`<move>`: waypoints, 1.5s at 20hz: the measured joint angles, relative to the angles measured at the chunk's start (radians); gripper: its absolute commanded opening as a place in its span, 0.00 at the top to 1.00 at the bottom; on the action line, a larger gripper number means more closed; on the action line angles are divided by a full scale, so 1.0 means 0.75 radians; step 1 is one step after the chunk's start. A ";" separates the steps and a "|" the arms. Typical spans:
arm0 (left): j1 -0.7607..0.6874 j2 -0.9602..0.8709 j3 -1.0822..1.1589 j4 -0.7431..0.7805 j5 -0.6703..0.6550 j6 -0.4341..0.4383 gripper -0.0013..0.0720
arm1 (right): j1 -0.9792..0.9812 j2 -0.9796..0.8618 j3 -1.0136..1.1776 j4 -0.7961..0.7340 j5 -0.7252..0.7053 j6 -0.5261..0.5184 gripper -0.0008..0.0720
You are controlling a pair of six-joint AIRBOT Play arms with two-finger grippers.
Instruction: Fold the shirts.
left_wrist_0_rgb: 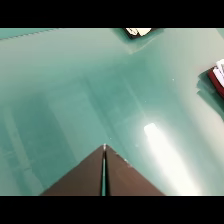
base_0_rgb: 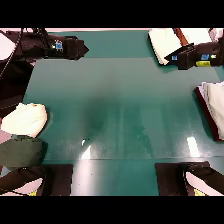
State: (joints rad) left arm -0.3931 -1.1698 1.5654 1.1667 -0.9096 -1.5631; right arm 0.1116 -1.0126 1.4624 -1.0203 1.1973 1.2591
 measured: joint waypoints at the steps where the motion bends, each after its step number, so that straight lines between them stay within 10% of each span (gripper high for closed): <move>1: 0.000 0.000 0.000 0.000 0.003 0.000 0.95 | 0.001 0.000 0.000 -0.001 -0.001 0.000 0.96; 16: 0.028 0.018 0.007 0.047 0.052 0.001 0.95 | 0.005 0.000 0.000 -0.001 -0.003 0.002 0.96; 23: 0.358 0.195 -0.107 0.571 -0.368 -0.001 0.95 | 0.005 0.000 0.000 -0.001 -0.006 0.001 0.96; 24: 0.427 0.210 -0.172 0.630 -0.425 -0.001 0.79 | 0.005 0.000 0.000 -0.001 -0.011 0.001 0.96; 25: 0.486 0.220 -0.244 0.670 -0.470 0.000 0.22 | 0.005 0.000 0.000 -0.001 -0.016 0.000 0.96; 26: 0.547 0.229 -0.337 0.701 -0.489 0.000 0.02 | 0.005 0.000 0.000 -0.001 -0.017 0.000 0.96; 30: 0.724 0.243 -0.747 0.765 -0.394 -0.009 0.11 | 0.005 0.000 0.000 -0.001 -0.023 0.000 0.97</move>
State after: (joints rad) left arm 0.1501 -0.9874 1.0054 1.7405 -1.2049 -1.5700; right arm 0.1150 -1.0126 1.4624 -1.0206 1.1801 1.2591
